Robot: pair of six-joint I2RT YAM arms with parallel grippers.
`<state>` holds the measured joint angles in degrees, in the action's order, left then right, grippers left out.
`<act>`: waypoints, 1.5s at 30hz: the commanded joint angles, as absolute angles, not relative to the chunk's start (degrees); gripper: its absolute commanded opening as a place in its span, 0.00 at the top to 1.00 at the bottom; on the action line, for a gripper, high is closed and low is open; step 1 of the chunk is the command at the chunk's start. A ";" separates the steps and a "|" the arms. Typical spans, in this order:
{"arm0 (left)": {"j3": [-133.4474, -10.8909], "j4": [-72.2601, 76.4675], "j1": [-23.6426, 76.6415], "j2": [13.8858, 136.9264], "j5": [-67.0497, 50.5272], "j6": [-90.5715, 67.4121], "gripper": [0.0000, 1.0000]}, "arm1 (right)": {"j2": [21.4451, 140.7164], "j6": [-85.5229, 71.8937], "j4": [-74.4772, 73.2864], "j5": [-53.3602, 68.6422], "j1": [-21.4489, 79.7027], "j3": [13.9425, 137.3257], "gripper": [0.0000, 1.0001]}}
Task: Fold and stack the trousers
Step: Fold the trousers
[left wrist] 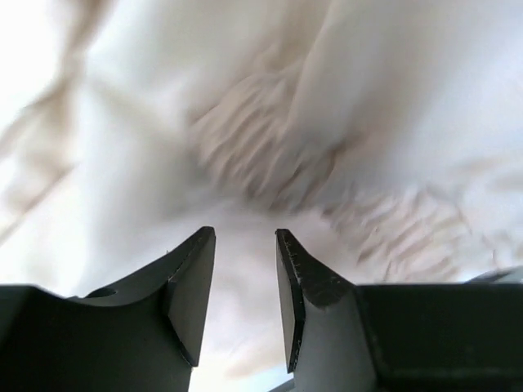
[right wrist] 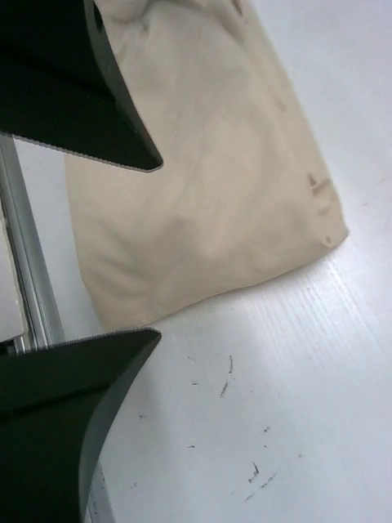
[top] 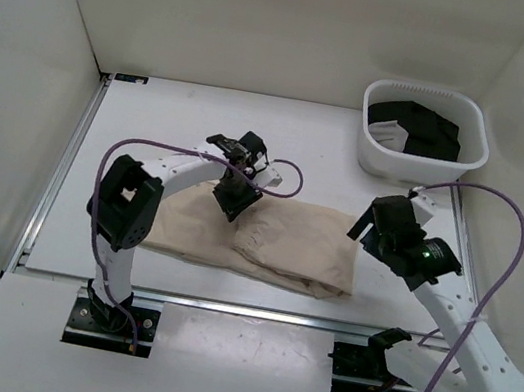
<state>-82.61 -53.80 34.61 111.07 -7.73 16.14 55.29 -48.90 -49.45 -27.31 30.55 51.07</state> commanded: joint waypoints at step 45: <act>-76.55 -43.15 41.84 113.82 3.08 14.85 0.46 | 80.06 -25.05 -15.30 16.60 6.06 34.29 0.01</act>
<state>-77.01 -47.27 42.19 111.02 -2.20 14.09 76.25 -26.74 -18.41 13.21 5.74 35.92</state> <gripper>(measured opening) 0.537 0.994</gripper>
